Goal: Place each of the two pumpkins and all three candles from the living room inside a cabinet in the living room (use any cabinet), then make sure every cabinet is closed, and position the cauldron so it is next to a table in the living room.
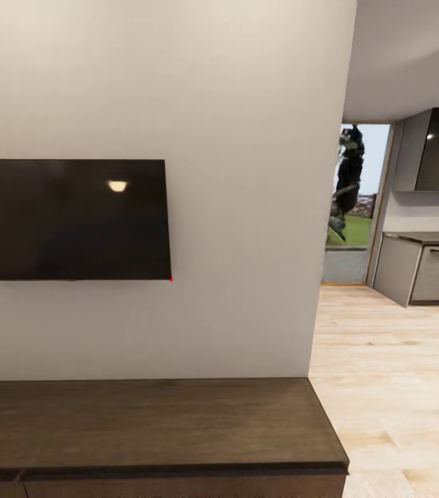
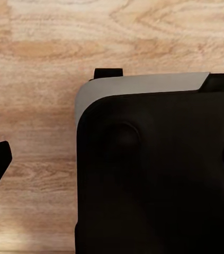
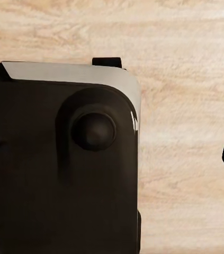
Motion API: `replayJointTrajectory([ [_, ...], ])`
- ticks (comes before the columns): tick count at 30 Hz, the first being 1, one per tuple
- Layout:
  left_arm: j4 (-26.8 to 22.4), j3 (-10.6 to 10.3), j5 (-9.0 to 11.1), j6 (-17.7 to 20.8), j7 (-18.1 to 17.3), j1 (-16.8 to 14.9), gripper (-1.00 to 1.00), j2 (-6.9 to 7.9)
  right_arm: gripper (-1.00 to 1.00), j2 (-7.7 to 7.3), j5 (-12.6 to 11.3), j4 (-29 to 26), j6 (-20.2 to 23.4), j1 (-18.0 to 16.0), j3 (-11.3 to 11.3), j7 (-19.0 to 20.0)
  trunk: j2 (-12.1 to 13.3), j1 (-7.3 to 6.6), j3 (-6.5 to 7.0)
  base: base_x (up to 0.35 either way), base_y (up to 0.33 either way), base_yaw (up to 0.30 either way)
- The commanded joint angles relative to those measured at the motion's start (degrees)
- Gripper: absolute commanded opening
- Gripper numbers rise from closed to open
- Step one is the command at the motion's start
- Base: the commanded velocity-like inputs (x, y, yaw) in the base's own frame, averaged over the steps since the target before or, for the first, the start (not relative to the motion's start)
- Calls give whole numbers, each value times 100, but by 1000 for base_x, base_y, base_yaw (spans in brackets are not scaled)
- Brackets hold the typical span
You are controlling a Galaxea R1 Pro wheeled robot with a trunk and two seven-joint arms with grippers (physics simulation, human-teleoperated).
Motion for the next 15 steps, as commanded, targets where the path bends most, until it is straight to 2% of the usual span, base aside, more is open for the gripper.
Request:
replayJointTrajectory([
  [1,-12,1,1,2,-1,3,100,0,100,0,-1,4,3,-6,-2,1,-3,0,-5,-8,0,0],
  [15,-12,1,1,2,11,5,100,-2,100,0,-1,5,1,-3,-2,1,-3,0,-5,-1,0,0],
])
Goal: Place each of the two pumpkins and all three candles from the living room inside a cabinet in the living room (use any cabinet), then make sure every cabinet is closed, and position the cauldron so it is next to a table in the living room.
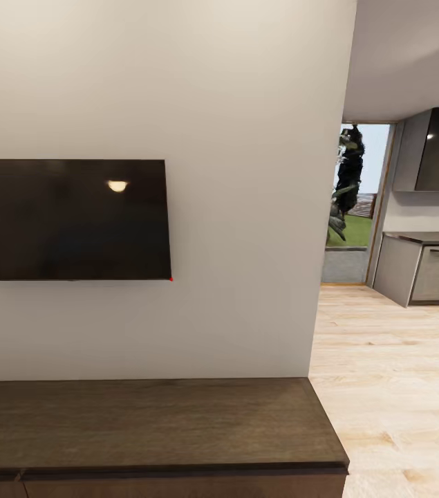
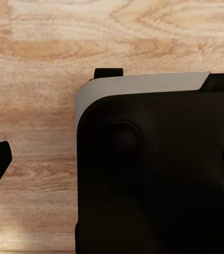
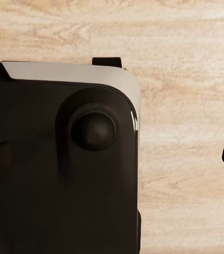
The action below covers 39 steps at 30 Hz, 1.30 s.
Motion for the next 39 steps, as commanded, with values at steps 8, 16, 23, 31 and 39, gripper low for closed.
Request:
replayJointTrajectory([
  [8,-12,1,1,2,3,6,100,-5,100,0,-1,4,4,-7,-2,1,-3,0,-24,0,0,-54],
  [16,-12,1,1,2,3,4,100,-6,100,3,-1,4,16,-8,0,1,-3,0,-62,0,0,-113],
  [23,-12,1,1,2,3,6,100,-5,100,2,6,4,37,-7,6,19,-3,0,-98,0,0,-132],
  [31,-12,-8,1,2,-31,4,100,-92,100,45,-8,-30,114,-10,9,10,-3,0,-120,0,0,-71],
  [39,-12,-8,1,2,-32,4,100,-331,100,45,-6,-39,107,-9,7,17,-3,0,-120,0,0,0],
])
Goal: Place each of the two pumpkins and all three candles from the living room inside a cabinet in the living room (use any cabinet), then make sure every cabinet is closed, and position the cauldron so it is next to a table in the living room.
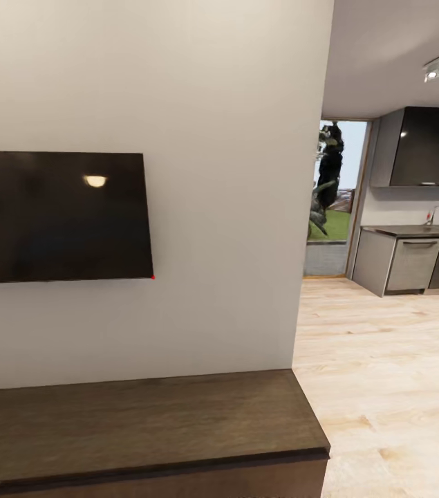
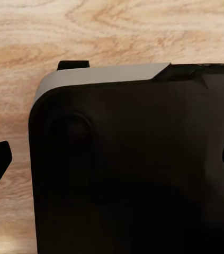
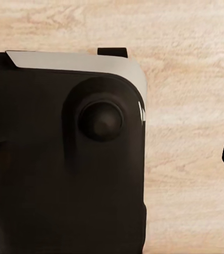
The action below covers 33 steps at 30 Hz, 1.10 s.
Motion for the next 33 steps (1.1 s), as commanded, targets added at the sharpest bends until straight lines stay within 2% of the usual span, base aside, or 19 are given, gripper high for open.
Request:
replayJointTrajectory([
  [1,-12,1,1,2,-2,5,100,-6,100,-1,0,0,11,-4,-1,3,-3,0,-5,0,0,0],
  [10,-12,-4,1,2,-2,2,100,-26,100,10,-3,14,14,-4,0,4,-3,0,-5,0,0,39],
  [28,-19,-8,-4,-5,1,1,100,-27,100,15,-4,17,15,-1,-10,1,-3,0,-5,0,0,255],
  [33,-21,-8,-4,-4,6,4,100,-29,100,2,11,7,13,-5,5,1,-3,0,-5,0,-54,94],
])
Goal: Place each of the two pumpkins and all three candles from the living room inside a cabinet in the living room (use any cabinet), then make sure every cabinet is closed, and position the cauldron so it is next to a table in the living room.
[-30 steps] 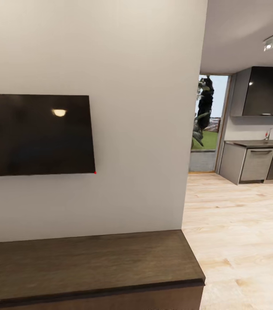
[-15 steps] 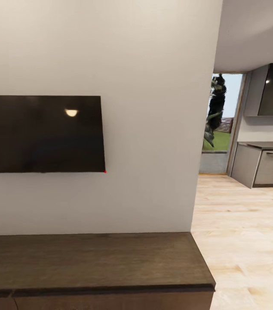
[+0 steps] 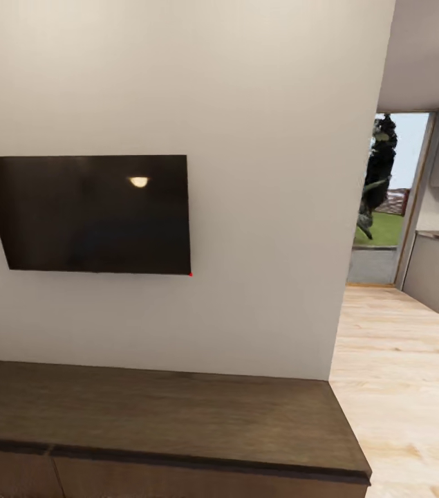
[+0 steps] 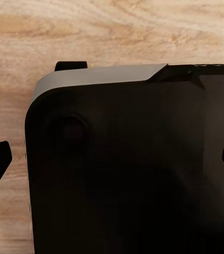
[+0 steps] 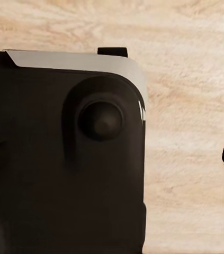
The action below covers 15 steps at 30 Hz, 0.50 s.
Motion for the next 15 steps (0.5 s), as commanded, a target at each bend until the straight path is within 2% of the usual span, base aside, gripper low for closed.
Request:
replayJointTrajectory([
  [1,-12,0,-1,2,-2,4,100,-2,100,-2,1,-2,10,-3,1,2,-3,0,-5,0,-207,18],
  [5,-13,0,-4,-1,-1,2,100,1,100,-4,3,0,6,-1,-3,4,-3,0,-5,0,-175,6],
  [15,-13,7,-2,2,-1,3,100,8,100,2,3,0,5,-4,2,5,-3,0,-5,0,-17,1],
])
